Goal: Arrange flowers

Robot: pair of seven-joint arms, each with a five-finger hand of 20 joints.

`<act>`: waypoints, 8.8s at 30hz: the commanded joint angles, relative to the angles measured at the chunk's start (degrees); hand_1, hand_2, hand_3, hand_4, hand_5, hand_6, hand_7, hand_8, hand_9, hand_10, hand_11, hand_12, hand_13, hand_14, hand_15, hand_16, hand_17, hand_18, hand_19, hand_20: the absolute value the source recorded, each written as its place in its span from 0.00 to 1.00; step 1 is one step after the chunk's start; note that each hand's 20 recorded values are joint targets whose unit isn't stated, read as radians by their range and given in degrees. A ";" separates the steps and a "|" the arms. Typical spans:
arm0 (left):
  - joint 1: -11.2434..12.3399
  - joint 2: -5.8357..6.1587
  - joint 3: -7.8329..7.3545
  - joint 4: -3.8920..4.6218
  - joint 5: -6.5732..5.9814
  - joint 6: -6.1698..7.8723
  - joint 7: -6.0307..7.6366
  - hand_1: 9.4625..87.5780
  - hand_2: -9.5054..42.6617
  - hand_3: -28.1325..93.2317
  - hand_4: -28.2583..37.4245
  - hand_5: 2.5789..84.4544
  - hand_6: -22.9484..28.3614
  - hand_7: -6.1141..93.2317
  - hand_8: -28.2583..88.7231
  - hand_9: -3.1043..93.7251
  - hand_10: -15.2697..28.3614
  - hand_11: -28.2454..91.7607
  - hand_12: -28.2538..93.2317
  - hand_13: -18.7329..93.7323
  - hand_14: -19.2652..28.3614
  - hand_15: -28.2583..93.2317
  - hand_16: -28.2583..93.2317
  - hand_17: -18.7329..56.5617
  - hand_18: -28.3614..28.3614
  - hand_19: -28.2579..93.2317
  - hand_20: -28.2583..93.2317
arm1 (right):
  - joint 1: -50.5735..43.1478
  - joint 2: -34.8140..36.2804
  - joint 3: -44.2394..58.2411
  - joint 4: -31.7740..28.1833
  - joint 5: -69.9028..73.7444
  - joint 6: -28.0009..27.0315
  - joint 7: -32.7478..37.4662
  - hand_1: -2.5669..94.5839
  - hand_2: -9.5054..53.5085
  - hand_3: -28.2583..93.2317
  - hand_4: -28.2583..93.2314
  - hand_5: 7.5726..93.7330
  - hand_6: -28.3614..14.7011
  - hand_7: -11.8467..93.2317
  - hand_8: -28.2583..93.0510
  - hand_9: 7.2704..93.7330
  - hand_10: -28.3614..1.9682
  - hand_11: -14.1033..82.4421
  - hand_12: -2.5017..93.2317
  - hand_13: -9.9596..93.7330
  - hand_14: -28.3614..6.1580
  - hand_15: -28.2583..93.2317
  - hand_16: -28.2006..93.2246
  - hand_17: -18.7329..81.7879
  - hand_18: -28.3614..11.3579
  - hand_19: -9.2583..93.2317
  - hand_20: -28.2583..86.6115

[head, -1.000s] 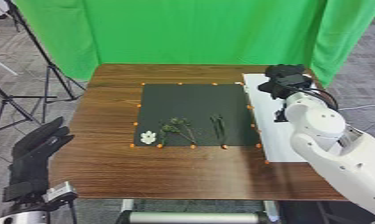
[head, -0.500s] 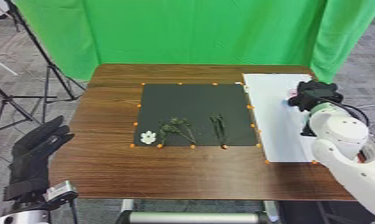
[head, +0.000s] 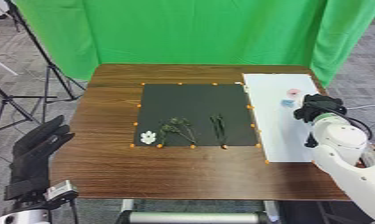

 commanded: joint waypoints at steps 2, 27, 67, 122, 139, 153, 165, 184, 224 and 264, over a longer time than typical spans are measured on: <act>0.14 -0.39 0.13 0.03 0.21 -0.11 -0.07 0.20 0.30 0.93 0.14 0.47 0.65 0.23 0.15 0.39 0.81 0.55 0.29 0.39 0.98 0.78 0.09 0.12 0.88 0.72 0.26 | -0.90 0.98 0.17 0.98 0.20 -0.34 1.63 0.27 0.20 0.93 0.04 0.48 0.44 0.27 0.14 0.46 0.21 0.36 0.18 0.55 0.28 0.85 0.33 0.35 0.03 0.87 0.40; 2.18 -1.51 -4.36 -0.29 0.22 -2.26 0.58 0.20 0.29 0.93 0.14 0.47 0.65 0.23 0.15 0.39 0.81 0.55 0.29 0.39 0.98 0.78 0.09 0.12 0.88 0.72 0.26 | 0.36 2.11 -4.45 3.27 -0.38 3.41 3.06 0.40 0.10 0.95 0.01 0.53 0.48 0.29 0.13 0.58 0.33 0.42 0.18 0.64 0.41 0.84 0.33 0.38 0.08 0.89 0.39; 3.19 -1.81 -5.25 -0.67 0.36 -2.32 -0.21 0.20 0.29 0.93 0.13 0.46 0.65 0.22 0.15 0.39 0.81 0.55 0.29 0.39 0.98 0.77 0.09 0.12 0.88 0.72 0.27 | 13.11 3.57 -21.49 -4.92 -8.70 23.05 -1.07 0.57 0.06 0.86 0.00 0.79 0.66 0.41 0.23 0.92 0.70 0.47 0.32 0.86 0.69 0.78 0.41 0.48 0.17 0.96 0.32; -4.95 -4.84 -2.91 1.35 5.33 -7.47 -5.87 0.20 0.29 0.93 0.13 0.47 0.65 0.22 0.15 0.39 0.81 0.55 0.29 0.39 0.98 0.77 0.09 0.12 0.88 0.71 0.27 | 16.01 -40.11 -28.92 10.31 -27.04 7.05 -23.77 0.56 0.06 0.86 0.00 0.80 0.66 0.40 0.23 0.92 0.70 0.49 0.32 0.86 0.68 0.79 0.41 0.46 0.18 0.96 0.31; -6.06 -4.99 -2.78 1.84 5.62 -8.11 -6.47 0.20 0.29 0.93 0.14 0.47 0.65 0.22 0.15 0.39 0.81 0.55 0.29 0.39 0.98 0.77 0.09 0.12 0.88 0.71 0.27 | 16.85 -41.51 -28.23 12.67 -27.68 3.50 -21.55 0.55 0.06 0.85 0.00 0.78 0.65 0.40 0.22 0.90 0.68 0.48 0.32 0.83 0.66 0.79 0.41 0.44 0.18 0.95 0.31; -7.34 -4.40 -2.08 2.12 5.73 -8.23 -6.80 0.20 0.29 0.93 0.14 0.47 0.65 0.22 0.15 0.39 0.81 0.55 0.29 0.39 0.98 0.77 0.09 0.12 0.88 0.71 0.27 | 17.35 -42.31 -28.15 12.97 -26.74 0.97 -20.08 0.48 0.02 0.88 0.00 0.69 0.59 0.36 0.21 0.80 0.60 0.46 0.31 0.75 0.59 0.80 0.39 0.38 0.15 0.92 0.32; -7.10 -4.31 -1.64 2.16 5.71 -8.08 -6.74 0.21 0.28 0.93 0.15 0.47 0.65 0.22 0.15 0.39 0.81 0.55 0.29 0.39 0.98 0.77 0.09 0.12 0.88 0.71 0.27 | 20.05 -41.34 -31.32 13.64 -23.09 2.45 -14.98 0.44 0.01 0.91 0.00 0.64 0.55 0.34 0.12 0.72 0.49 0.52 0.26 0.69 0.51 0.83 0.38 0.36 0.11 0.90 0.34; -6.79 -3.74 -1.61 2.02 5.22 -7.31 -6.64 0.22 0.26 0.93 0.17 0.47 0.65 0.23 0.15 0.39 0.81 0.55 0.29 0.39 0.98 0.78 0.09 0.12 0.88 0.72 0.27 | 17.56 -43.64 -27.30 12.85 -24.49 -3.55 -17.14 0.42 0.00 0.94 0.00 0.58 0.41 0.30 0.13 0.59 0.31 0.58 0.21 0.60 0.39 0.87 0.36 0.31 0.03 0.87 0.36; 2.64 -3.24 -3.74 -0.83 2.06 -2.25 -1.30 0.20 0.26 0.91 0.12 0.47 0.65 0.22 0.15 0.39 0.80 0.55 0.29 0.39 0.98 0.78 0.09 0.12 0.88 0.71 0.27 | 23.96 -13.90 -21.17 -7.71 -4.69 0.38 -13.85 0.33 0.11 0.93 0.02 0.54 0.41 0.27 0.14 0.55 0.22 0.44 0.19 0.57 0.31 0.86 0.34 0.28 0.03 0.82 0.41; 0.86 -3.31 -1.56 -0.40 2.15 -2.48 -1.01 0.20 0.27 0.92 0.11 0.47 0.65 0.22 0.15 0.39 0.80 0.55 0.29 0.39 0.98 0.78 0.09 0.12 0.88 0.71 0.27 | 13.80 0.82 -4.97 7.99 6.60 -5.36 1.23 0.32 0.11 0.94 0.02 0.48 0.41 0.26 0.14 0.49 0.21 0.36 0.18 0.65 0.46 0.89 0.34 0.38 0.10 0.88 0.43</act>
